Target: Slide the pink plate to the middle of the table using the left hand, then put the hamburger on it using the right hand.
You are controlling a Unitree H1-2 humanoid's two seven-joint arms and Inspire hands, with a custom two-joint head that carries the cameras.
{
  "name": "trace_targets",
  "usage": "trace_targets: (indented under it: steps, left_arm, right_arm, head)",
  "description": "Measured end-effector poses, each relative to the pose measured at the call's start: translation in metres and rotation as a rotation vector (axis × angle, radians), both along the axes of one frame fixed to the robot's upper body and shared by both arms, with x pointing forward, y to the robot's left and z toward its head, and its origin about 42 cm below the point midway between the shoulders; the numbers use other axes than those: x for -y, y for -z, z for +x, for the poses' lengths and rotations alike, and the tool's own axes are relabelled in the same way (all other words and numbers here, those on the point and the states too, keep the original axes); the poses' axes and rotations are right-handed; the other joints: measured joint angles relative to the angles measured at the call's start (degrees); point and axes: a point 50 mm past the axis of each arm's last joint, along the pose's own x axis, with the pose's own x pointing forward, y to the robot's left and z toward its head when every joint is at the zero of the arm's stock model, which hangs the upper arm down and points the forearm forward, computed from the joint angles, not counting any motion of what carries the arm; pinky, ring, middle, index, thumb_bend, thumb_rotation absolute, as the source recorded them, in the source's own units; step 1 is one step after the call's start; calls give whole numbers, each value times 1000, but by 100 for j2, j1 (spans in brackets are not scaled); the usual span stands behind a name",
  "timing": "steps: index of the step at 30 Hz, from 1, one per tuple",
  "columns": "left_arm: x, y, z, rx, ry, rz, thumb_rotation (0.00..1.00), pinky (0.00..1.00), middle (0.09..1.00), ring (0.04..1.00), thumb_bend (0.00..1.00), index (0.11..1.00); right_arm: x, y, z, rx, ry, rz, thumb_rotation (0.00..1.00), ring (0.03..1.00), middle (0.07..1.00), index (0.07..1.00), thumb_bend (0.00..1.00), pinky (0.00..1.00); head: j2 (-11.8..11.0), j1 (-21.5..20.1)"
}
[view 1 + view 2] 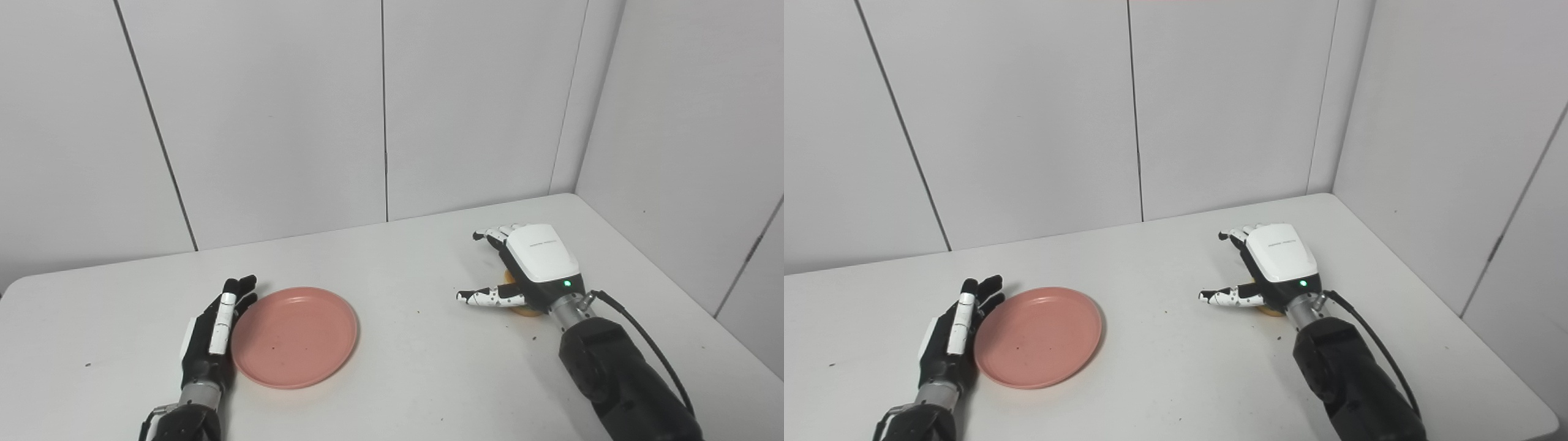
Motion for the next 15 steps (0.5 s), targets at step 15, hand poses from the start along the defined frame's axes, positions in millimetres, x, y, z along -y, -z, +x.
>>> trace_targets:
  steps: [15]
  left_arm:
    - [1,-2,0,2,5,5,880,944,863,863,837,719]
  right_arm:
    - [21,14,9,-25,49,-13,779,764,759,713,750,770]
  head:
    - [9,53]
